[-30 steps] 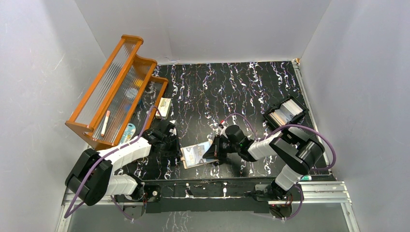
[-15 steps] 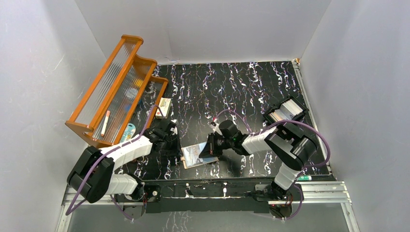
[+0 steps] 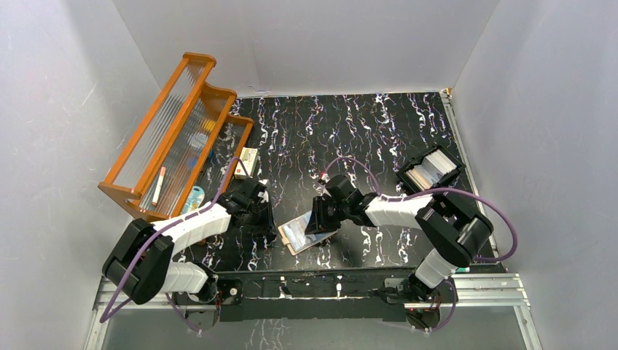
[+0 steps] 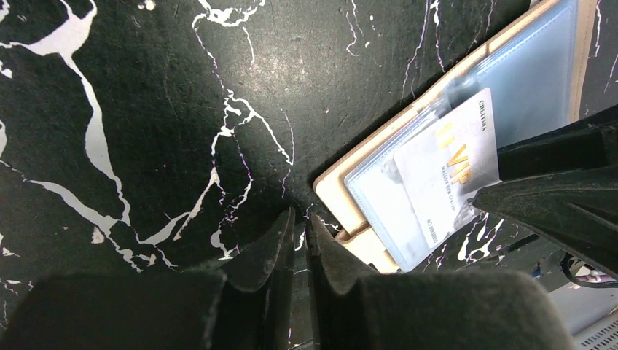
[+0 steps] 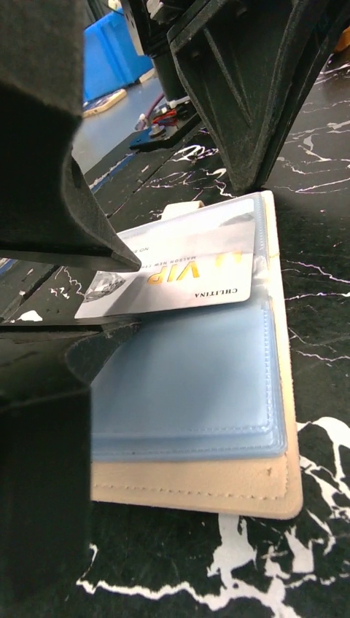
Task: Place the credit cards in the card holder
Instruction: Insert the credit card into the card holder.
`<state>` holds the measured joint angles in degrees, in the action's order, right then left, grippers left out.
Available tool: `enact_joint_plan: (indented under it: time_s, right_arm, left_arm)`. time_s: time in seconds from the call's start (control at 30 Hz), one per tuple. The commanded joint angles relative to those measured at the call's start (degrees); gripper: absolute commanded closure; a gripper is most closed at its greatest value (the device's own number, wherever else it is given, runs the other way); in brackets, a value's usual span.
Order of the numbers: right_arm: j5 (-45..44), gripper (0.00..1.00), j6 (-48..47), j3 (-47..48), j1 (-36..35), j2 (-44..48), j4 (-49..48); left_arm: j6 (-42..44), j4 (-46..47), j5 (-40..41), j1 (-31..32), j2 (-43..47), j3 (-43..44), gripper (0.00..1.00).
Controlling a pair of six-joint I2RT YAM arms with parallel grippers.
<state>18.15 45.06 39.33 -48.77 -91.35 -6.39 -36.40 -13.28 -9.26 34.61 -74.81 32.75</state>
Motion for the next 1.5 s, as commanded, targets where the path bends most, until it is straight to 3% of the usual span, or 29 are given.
enact_joint_plan:
  time_s: [0.0, 0.47, 0.83, 1.23, 1.47]
  right_arm:
    - [-2.0, 0.62, -1.9, 2.3, 0.0, -0.7, 1.6]
    - [-0.3, 0.64, -0.3, 9.8, -6.8, -8.1, -1.1]
    - [-3.2, 0.67, 2.5, 11.3, -8.0, -11.3, -4.2]
    - [-9.9, 0.6, 5.3, 8.2, -8.0, -1.7, 2.1]
    - [-9.5, 0.63, 6.8, 9.1, -8.0, -3.9, 1.7]
  left_arm:
    - [0.4, 0.2, -0.5, 0.2, -0.6, -0.2, 0.9]
    - [0.2, 0.0, -0.6, 0.2, -1.3, 1.5, 0.9]
    - [1.7, -2.1, 1.1, 0.2, -2.9, 5.8, 0.9]
    - [1.1, -5.7, 2.7, 0.2, 0.2, 7.7, 0.87]
    - [0.4, -5.1, 1.3, 0.2, 1.1, 6.8, 0.87]
